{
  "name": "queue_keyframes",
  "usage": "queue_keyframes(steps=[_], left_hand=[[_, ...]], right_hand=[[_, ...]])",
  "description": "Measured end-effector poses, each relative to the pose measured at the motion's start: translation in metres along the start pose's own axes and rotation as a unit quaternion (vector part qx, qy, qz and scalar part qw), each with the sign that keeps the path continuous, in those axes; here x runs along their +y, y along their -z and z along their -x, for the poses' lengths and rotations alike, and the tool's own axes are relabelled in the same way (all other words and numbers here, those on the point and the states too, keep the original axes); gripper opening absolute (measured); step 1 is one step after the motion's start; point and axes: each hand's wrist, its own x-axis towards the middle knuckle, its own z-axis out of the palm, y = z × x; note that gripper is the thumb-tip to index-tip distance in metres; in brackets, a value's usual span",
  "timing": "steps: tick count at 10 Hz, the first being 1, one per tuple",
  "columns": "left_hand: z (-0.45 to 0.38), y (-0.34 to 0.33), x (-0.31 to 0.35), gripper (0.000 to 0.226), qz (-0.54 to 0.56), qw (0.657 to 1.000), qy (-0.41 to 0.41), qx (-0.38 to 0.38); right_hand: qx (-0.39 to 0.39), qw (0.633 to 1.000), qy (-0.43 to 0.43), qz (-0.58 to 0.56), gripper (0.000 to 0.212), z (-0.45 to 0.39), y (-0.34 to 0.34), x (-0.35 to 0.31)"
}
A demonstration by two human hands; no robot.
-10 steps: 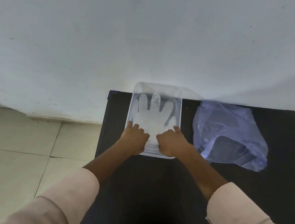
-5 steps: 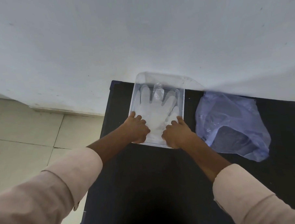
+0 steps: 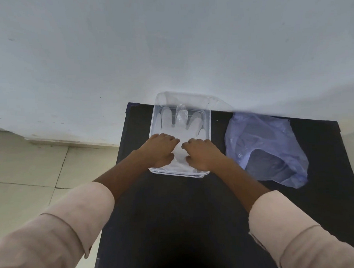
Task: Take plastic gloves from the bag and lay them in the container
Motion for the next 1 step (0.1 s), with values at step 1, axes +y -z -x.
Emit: queue_keyframes(steps=[1], left_hand=[[0.0108,0.0045,0.0034,0.045,0.201,0.978,0.03,0.046]], right_hand=[[0.031,0.989,-0.04,-0.138,0.045,0.006,0.0019,-0.0026]])
